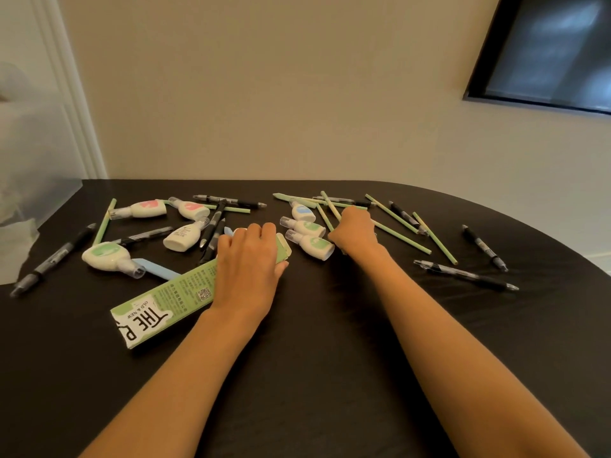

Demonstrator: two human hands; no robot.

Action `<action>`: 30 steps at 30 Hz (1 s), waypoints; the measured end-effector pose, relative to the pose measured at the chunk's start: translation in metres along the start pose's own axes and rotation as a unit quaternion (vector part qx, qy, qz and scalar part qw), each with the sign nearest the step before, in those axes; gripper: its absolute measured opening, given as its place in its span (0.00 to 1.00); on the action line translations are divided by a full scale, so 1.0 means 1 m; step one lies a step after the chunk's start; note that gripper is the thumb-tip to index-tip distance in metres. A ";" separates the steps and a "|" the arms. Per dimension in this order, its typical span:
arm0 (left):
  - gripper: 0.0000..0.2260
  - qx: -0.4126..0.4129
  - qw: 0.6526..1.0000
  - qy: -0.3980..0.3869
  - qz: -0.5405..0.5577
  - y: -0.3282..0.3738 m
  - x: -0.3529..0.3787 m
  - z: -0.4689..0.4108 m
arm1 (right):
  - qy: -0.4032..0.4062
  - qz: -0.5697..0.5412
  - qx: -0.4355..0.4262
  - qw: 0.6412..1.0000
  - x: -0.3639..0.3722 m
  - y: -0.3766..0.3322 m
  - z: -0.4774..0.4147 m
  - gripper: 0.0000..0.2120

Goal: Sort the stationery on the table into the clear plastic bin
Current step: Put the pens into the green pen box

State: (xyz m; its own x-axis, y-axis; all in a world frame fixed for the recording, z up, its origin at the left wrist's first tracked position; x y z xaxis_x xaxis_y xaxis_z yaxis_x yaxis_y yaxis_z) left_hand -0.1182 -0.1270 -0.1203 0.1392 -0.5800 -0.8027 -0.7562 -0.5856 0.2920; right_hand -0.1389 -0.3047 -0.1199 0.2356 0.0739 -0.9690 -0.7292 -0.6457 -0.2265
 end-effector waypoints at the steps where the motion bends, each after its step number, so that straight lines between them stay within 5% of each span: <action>1: 0.21 0.000 1.000 0.000 -0.001 0.001 0.000 0.000 | 0.004 -0.006 0.003 1.000 0.000 0.003 -0.002 0.06; 9: 0.20 0.002 1.000 0.002 0.002 0.002 -0.003 0.001 | 0.078 -0.237 0.013 0.968 -0.023 0.004 0.014 0.08; 12: 0.21 0.005 1.000 -0.003 0.005 0.004 -0.005 0.002 | 0.022 -0.428 0.017 0.904 -0.024 -0.002 0.029 0.14; 14: 0.21 0.007 1.000 -0.002 0.009 0.004 -0.007 0.004 | -0.042 -0.565 -0.019 0.824 -0.023 -0.009 0.042 0.13; 16: 0.21 0.006 1.000 0.000 0.012 0.004 -0.009 0.006 | -0.075 -0.615 -0.071 0.782 -0.021 -0.013 0.052 0.10; 23: 0.21 -0.018 1.000 0.001 0.019 -0.002 -0.017 0.012 | -0.002 -0.514 -0.136 0.847 -0.018 -0.019 0.072 0.10; 26: 0.21 -0.033 0.999 -0.019 0.014 -0.007 -0.018 0.014 | 0.019 -0.475 -0.099 0.874 -0.016 -0.015 0.074 0.21; 30: 0.23 -0.042 0.998 -0.041 0.021 -0.012 -0.019 0.012 | 0.027 -0.387 -0.027 0.921 -0.012 -0.001 0.068 0.17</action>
State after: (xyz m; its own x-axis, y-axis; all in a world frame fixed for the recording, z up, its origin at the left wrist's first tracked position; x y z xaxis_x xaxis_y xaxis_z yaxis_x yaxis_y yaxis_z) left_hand -0.1196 -0.1017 -0.1150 0.0535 -0.5586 -0.8277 -0.7032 -0.6096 0.3659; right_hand -0.1846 -0.2538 -0.1149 0.7048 0.4906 -0.5124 -0.2966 -0.4524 -0.8410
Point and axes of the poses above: each hand's wrist, its own z-axis away from the middle knuckle, its own x-axis out of the palm, y = z × x, the point moved 5 cm from there along -z, towards the middle knuckle, and after that the axes turned 13 degrees about z, right-handed, at the moved point
